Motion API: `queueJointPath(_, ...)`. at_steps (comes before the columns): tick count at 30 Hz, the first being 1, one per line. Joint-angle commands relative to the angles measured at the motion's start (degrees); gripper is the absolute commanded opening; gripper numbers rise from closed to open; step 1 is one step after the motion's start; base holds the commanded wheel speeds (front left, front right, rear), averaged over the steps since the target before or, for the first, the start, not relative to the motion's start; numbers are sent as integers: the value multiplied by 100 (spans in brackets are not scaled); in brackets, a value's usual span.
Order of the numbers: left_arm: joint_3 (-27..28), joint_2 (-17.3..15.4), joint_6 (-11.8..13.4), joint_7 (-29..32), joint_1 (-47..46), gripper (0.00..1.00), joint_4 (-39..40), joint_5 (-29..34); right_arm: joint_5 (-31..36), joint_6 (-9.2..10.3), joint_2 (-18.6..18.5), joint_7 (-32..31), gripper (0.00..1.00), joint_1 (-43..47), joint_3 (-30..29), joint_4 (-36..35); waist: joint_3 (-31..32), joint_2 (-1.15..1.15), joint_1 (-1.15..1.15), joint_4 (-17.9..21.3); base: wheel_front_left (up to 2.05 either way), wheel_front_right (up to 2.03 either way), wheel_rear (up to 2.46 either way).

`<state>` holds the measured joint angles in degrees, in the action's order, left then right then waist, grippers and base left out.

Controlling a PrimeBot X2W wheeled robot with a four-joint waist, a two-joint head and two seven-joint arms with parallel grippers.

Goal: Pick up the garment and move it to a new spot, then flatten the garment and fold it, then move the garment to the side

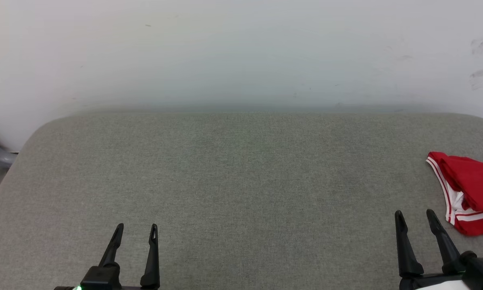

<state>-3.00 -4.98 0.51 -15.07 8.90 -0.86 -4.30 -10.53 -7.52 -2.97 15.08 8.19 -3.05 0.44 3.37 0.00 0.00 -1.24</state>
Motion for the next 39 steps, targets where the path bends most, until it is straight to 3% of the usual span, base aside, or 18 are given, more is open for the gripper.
queueJointPath(1,38,12,0,-11,20,100,-14,8,42,7,20,6,100,42,10,-34,4,0,0,-1,0,0,0)
queueJointPath(2,51,18,4,-11,20,100,-17,-1,43,7,20,6,100,41,10,-38,6,0,0,-1,0,0,0)
queueJointPath(3,33,14,-1,0,0,0,-20,-4,-1,0,0,0,0,-1,5,-20,7,0,0,-1,0,0,0)
queueJointPath(8,13,29,-11,35,47,0,-288,-118,-124,-1,-1,-27,0,2,12,225,5,0,0,0,0,0,0)
queueJointPath(26,240,72,-199,536,-335,0,-525,-2156,-2098,0,-75,-454,0,-352,20,483,-48,0,0,18,0,0,0)
queueJointPath(39,362,94,-305,814,-548,0,-658,-3298,-3185,1,-101,-705,0,-546,7,626,-82,0,0,30,0,0,0)
